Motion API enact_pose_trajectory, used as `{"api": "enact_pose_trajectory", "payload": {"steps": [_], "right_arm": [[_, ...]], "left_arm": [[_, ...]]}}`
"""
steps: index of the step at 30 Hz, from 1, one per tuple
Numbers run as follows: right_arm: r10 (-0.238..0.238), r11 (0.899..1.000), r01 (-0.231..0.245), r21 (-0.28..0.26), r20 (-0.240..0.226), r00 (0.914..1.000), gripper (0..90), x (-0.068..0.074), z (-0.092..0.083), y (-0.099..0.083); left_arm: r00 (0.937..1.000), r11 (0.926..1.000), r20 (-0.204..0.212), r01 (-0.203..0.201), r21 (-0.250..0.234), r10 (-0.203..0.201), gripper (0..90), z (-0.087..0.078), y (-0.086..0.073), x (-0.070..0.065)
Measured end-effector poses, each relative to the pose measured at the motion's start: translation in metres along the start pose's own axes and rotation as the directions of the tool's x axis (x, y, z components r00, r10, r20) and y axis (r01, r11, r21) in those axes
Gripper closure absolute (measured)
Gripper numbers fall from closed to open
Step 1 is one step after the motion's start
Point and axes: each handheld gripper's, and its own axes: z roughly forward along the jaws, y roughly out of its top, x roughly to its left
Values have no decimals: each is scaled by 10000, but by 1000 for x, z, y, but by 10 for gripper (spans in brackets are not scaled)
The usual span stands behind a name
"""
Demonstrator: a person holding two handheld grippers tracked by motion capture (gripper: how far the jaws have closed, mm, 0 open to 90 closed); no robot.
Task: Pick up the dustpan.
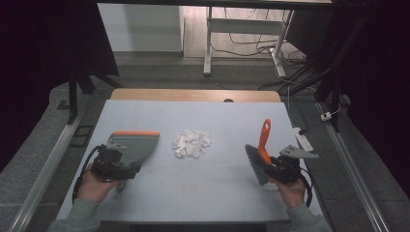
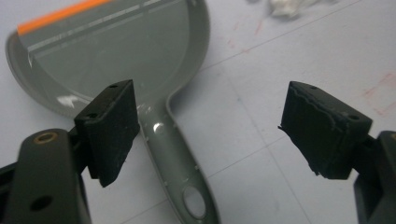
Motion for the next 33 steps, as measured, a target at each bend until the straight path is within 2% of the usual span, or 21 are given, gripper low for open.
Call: {"api": "enact_pose_trajectory", "payload": {"steps": [4, 5, 6, 7, 11, 17, 19, 25, 33], "right_arm": [[-48, 10000, 48, -9, -26, 10000, 700, 0, 0, 0], [-47, 10000, 47, -1, -25, 10000, 700, 0, 0, 0], [-60, 10000, 60, 12, -5, 10000, 701, 0, 0, 0], [-57, 10000, 57, 32, 5, 10000, 700, 0, 0, -1], [-32, 10000, 32, 41, 27, 10000, 700, 0, 0, -1], [-20, 10000, 20, 49, 100, 9999, 700, -1, -1, -1], [-15, 10000, 15, 47, 132, 9999, 700, -1, -1, -1], [-60, 10000, 61, -40, 133, 9999, 700, 1, -1, -1], [-76, 10000, 76, -13, 182, 9998, 700, 1, -1, -2]], "left_arm": [[9963, 9968, 340, 790, 110, -793, 167, 10, -5, 12], [9963, 9968, 340, 790, 110, -793, 165, 10, -5, 12], [9935, 9935, 299, 1089, 334, -1099, 165, 17, -9, 17], [9928, 9920, 135, 1187, 430, -1194, 165, 19, -10, 17], [9907, 9885, -26, 1361, 659, -1363, 165, 27, -15, 19], [9879, 9858, -134, 1549, 642, -1543, 178, 35, -17, 24], [9837, 9820, 14, 1793, 595, -1797, 186, 41, -20, 27], [9778, 9765, 91, 2087, 534, -2095, 230, 50, -23, 33], [9720, 9713, 33, 2346, 390, -2349, 340, 55, -25, 38]]}}
